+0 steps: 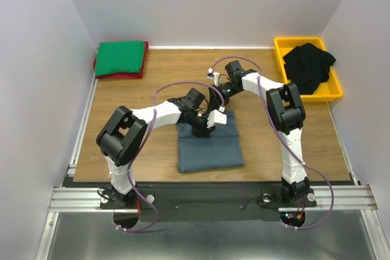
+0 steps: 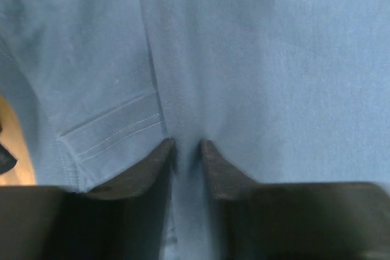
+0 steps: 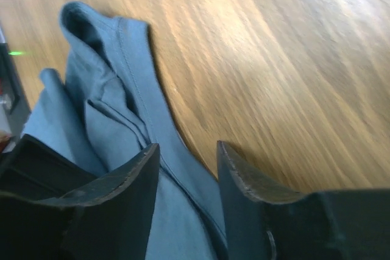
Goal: Fold and stack the t-shirts
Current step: Fold the tshirt
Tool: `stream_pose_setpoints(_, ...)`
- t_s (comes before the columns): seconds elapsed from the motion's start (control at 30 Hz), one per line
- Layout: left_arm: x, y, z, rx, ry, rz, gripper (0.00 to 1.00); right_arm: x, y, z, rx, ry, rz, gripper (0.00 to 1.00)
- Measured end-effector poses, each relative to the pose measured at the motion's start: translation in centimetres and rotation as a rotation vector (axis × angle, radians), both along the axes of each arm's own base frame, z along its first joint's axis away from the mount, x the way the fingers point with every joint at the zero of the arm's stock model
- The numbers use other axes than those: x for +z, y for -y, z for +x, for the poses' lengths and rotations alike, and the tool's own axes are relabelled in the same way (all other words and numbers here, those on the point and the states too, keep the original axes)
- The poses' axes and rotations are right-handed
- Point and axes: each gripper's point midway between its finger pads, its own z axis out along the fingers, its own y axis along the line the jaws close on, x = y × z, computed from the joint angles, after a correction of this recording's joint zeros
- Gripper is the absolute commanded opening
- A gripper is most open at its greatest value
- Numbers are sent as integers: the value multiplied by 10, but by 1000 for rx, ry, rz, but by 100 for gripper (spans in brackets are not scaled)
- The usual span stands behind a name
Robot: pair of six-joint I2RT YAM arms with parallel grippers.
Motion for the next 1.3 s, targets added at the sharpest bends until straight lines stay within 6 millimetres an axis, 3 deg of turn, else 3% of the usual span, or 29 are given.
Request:
stream_pose_setpoints(0.13,-5,-1,-1,1,-11,10,12,-6,-8,-6,18,-42,48,42)
stream_pose_setpoints(0.27,-5,-1,-4,-7,-17,18,0,-11,-11,-18,34,-99,91,35)
stream_pose_setpoints(0.47,3,-2,-4,-4,-3,26,0,-16,-12,-36,49,-186,135,28)
stream_pose_setpoints(0.6,21,-2,0,3,56,20,0,-18,-14,-43,60,-224,163,27)
stream_pose_setpoints(0.8,45,1,22,16,188,16,0,-18,-14,-48,66,-246,178,27)
stream_pose_setpoints(1.3,42,-11,79,114,349,53,0,-19,-14,-48,65,-250,176,28)
